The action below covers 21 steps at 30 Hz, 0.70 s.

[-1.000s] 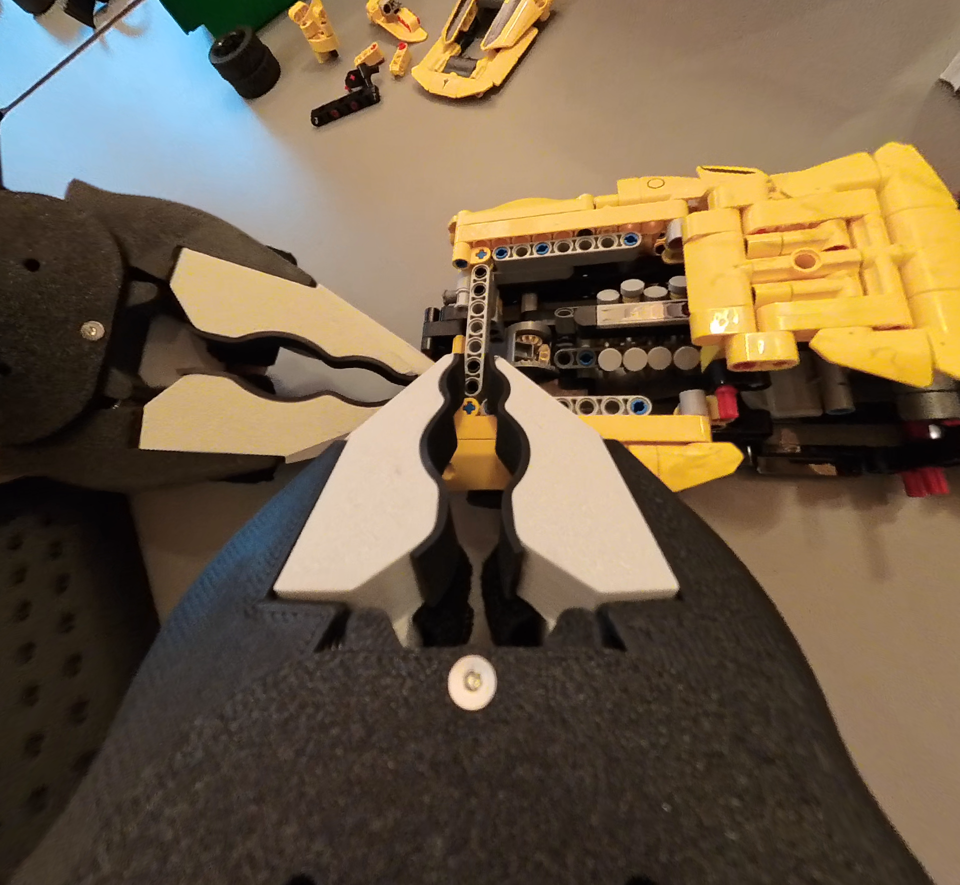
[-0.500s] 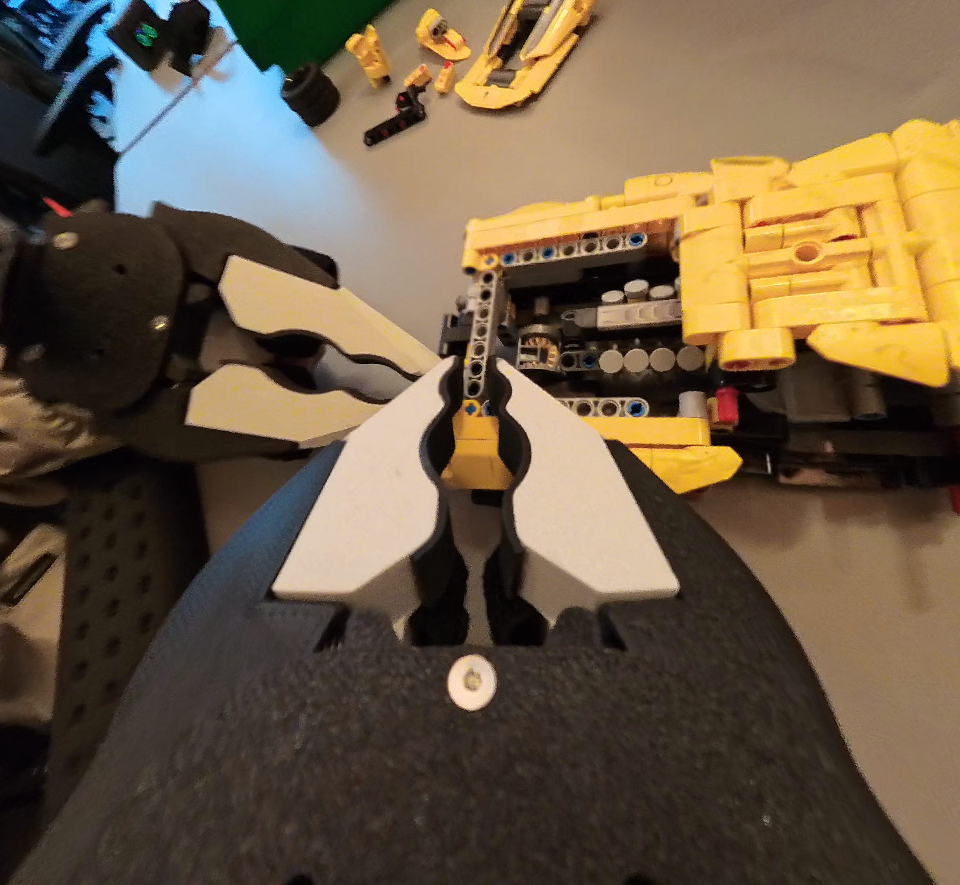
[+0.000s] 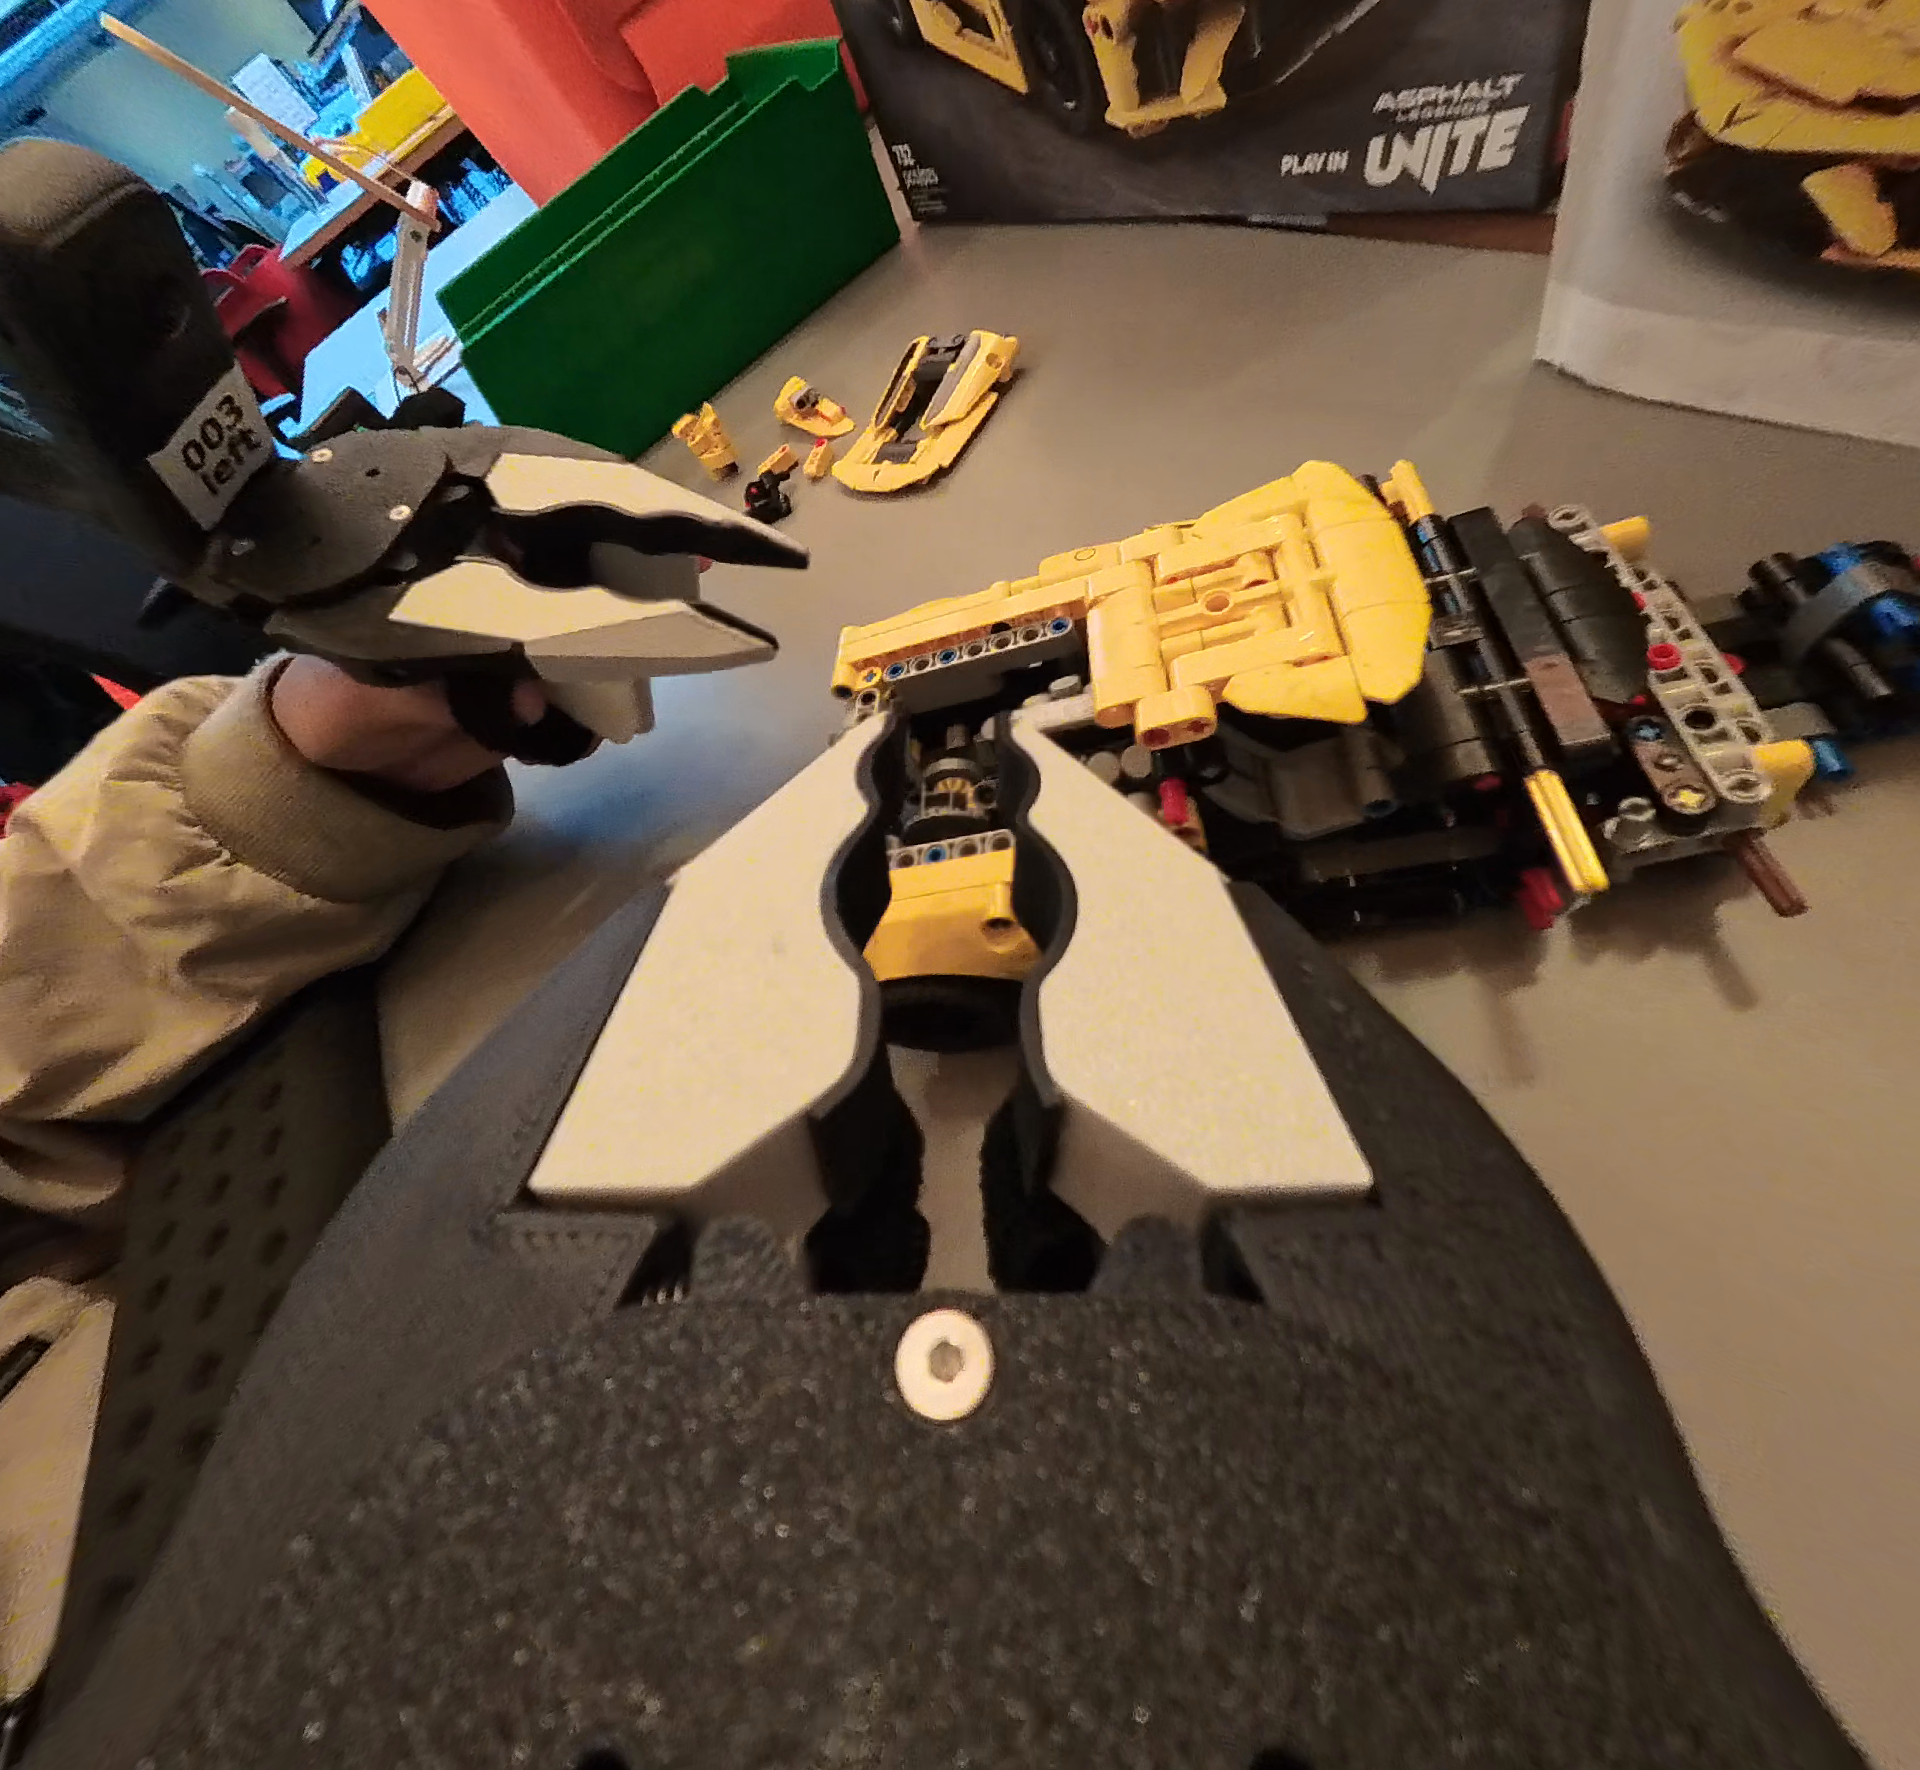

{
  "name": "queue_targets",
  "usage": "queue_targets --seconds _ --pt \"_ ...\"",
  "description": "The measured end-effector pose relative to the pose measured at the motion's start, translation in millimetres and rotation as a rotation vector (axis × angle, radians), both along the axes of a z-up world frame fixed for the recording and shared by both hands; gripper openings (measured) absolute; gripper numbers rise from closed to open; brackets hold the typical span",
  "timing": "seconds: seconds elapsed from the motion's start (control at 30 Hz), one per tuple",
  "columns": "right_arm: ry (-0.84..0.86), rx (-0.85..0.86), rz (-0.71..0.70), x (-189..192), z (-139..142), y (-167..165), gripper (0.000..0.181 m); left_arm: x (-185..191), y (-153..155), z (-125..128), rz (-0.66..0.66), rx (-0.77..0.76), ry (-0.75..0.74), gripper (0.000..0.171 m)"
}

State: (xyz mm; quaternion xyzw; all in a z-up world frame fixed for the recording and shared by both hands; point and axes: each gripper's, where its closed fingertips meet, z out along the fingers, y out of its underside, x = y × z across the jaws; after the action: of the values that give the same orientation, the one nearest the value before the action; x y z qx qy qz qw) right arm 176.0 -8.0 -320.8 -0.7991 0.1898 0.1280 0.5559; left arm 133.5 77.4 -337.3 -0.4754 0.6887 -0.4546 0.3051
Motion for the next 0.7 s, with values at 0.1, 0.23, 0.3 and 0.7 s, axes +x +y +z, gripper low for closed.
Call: queue_targets --seconds 0.1,0.23,0.3,0.7 --pt "-0.070 -0.055 0.018 -6.5 -7.3 4.4 0.015 1.6 -6.2 -5.6 -0.014 0.029 0.010 0.034" --pt "-0.242 -0.146 0.024 -10.2 -15.5 7.0 0.014 5.3 -12.6 -14.8 -0.005 0.100 0.013 0.034" --pt "-0.296 -0.166 0.026 -11.7 -15.9 7.9 0.014 7.3 -17.3 -19.9 -0.010 0.093 0.029 0.034" --pt "-0.312 -0.183 0.044 -16.0 -18.1 7.7 0.013 10.5 -16.0 -19.2 0.008 0.056 0.033 0.023"
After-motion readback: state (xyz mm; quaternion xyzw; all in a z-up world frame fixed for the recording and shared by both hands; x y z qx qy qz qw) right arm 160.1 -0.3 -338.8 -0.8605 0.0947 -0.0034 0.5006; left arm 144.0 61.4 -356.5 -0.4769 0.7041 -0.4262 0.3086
